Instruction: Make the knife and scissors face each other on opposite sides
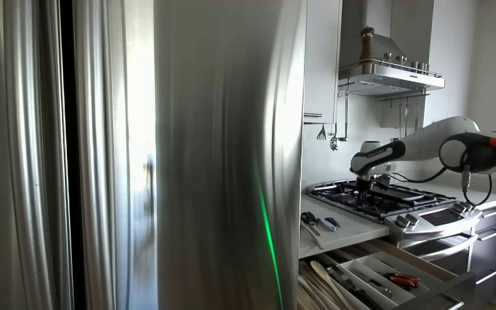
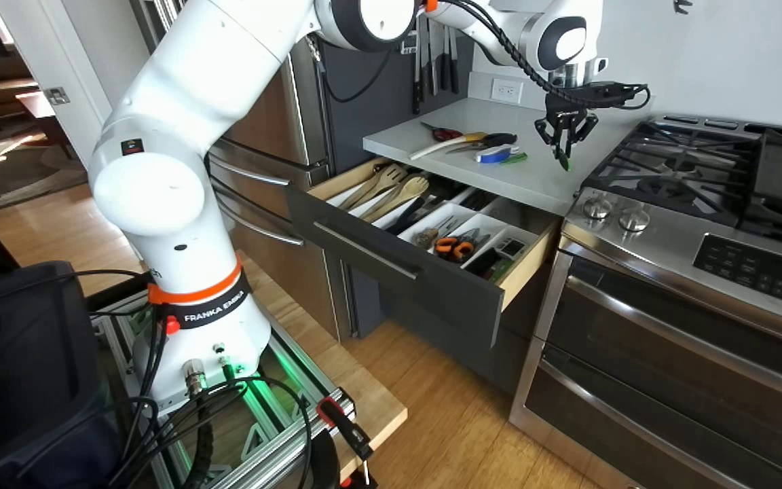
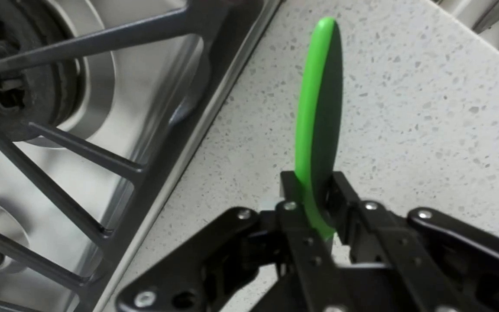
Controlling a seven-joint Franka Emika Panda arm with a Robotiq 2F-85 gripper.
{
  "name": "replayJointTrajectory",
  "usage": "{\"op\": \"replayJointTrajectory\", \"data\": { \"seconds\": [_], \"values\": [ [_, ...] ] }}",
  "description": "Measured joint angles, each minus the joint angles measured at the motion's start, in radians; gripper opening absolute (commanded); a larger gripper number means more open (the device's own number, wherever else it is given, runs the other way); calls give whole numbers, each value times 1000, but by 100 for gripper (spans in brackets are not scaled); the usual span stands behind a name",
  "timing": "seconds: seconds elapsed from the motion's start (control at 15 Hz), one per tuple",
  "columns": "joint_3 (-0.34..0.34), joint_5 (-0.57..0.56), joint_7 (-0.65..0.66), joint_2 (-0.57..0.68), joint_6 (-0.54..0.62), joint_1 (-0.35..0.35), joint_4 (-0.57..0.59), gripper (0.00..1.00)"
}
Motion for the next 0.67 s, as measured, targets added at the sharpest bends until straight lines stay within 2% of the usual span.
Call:
{"op": "replayJointTrajectory", "data": {
  "seconds": [0.07, 0.33, 0.67],
  "values": [
    [0, 0, 0, 0, 0, -1, 0, 5],
    [2, 0, -11, 1, 3, 2, 1, 5],
    [45, 0, -140, 26, 50, 4, 8, 5]
  ]
}}
